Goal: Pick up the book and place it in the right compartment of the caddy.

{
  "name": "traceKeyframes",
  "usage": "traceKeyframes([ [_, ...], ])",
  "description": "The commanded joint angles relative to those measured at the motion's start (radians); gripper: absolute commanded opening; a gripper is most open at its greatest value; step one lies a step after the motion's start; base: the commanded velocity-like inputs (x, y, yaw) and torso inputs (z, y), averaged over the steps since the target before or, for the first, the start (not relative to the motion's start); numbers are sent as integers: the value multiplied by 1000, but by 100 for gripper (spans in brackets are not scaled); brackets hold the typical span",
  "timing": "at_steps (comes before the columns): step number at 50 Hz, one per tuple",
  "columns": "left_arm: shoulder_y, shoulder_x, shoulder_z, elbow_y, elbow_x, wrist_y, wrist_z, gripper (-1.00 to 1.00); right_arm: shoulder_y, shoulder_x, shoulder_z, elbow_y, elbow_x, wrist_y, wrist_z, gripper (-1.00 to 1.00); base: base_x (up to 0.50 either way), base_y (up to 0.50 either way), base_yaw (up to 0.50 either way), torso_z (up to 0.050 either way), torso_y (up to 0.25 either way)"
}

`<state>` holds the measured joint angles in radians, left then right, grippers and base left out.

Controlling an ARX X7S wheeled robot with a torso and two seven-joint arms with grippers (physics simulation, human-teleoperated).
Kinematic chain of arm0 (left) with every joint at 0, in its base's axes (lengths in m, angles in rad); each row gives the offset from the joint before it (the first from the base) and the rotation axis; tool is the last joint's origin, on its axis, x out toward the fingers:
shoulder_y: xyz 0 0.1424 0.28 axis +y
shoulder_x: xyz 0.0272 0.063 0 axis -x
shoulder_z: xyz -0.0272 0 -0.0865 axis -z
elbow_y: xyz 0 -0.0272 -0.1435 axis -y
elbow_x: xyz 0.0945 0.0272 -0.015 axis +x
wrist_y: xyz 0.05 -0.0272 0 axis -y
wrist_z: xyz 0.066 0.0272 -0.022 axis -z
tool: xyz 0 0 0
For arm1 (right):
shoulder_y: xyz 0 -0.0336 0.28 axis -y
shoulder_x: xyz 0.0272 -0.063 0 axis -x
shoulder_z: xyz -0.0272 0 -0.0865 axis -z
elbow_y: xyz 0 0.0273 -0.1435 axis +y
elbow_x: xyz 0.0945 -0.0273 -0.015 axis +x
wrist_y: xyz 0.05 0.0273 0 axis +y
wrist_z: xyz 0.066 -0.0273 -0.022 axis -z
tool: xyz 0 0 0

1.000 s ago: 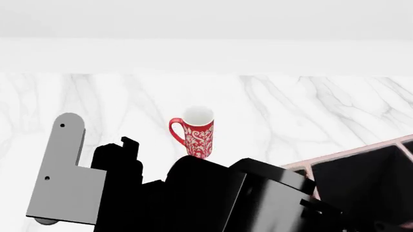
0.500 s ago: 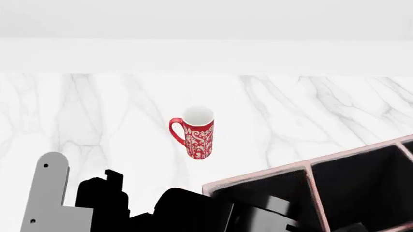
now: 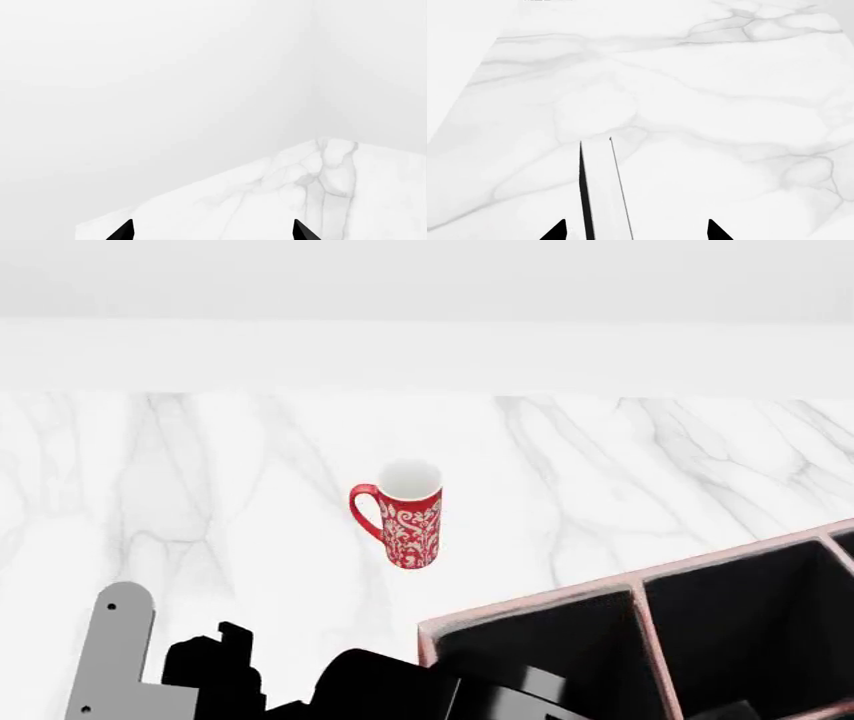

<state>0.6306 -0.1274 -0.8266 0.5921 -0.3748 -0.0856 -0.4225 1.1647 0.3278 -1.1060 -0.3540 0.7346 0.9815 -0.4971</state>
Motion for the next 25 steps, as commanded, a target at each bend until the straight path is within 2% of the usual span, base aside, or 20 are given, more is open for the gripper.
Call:
traceKeyframes([
  [1, -3, -4, 4, -1, 4, -4, -2, 100, -41, -16, -32, 75, -34, -66, -23, 100, 0, 0, 0, 0, 0],
  [25, -5, -3, 13, -14, 10, 4, 0, 100, -101, -42, -104, 191, -78, -129, -59, 100, 0, 0, 0, 0, 0],
])
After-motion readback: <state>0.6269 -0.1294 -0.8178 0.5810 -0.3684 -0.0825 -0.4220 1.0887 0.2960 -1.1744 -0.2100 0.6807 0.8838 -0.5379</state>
